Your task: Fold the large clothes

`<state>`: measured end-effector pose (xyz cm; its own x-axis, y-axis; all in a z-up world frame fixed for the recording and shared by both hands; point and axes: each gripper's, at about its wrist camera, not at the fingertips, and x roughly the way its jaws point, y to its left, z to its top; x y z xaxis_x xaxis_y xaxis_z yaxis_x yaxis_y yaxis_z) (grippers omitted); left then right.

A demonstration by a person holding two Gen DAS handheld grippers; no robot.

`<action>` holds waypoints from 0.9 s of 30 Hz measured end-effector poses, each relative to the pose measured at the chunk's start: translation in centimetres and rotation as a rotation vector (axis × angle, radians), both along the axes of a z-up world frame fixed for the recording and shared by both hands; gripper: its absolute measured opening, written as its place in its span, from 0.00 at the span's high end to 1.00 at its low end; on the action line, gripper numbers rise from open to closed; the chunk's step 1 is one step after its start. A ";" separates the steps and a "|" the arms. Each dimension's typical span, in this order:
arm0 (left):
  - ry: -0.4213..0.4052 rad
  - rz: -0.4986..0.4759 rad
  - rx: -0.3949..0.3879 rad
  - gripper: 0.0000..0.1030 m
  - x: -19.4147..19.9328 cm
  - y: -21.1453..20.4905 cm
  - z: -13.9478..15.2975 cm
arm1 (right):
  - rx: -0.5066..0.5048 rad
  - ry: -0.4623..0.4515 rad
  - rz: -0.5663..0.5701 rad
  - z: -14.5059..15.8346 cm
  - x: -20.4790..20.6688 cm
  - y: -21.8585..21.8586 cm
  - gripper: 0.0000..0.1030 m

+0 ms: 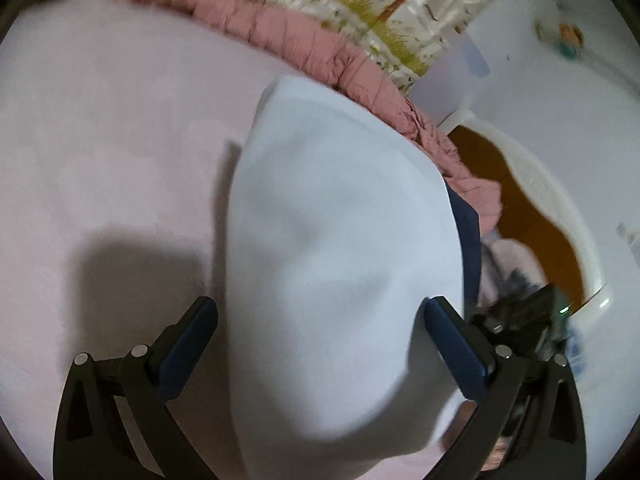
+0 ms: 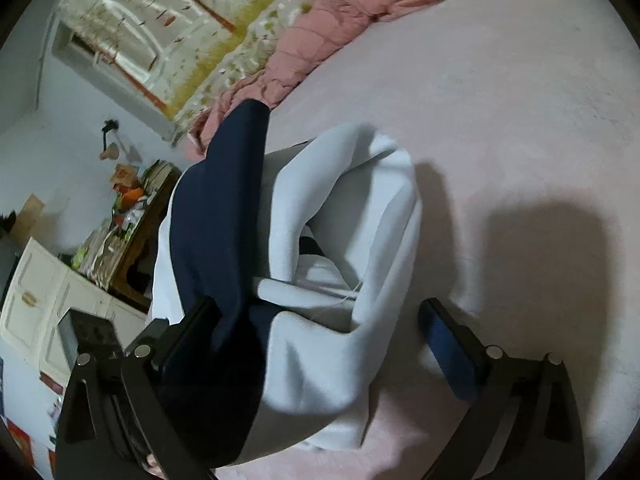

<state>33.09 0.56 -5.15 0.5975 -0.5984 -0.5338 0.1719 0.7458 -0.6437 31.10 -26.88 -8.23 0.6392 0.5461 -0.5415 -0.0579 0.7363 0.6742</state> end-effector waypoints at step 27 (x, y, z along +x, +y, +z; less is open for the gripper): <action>-0.328 -0.247 -0.021 0.34 -8.5 -16.9 14.6 | -0.152 -0.349 -0.156 16.1 -14.0 -11.4 0.46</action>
<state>24.62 -16.38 9.46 0.5712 -0.7535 -0.3254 0.5424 0.6441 -0.5394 17.09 -38.27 7.87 0.8677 0.3584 -0.3445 -0.1433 0.8438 0.5171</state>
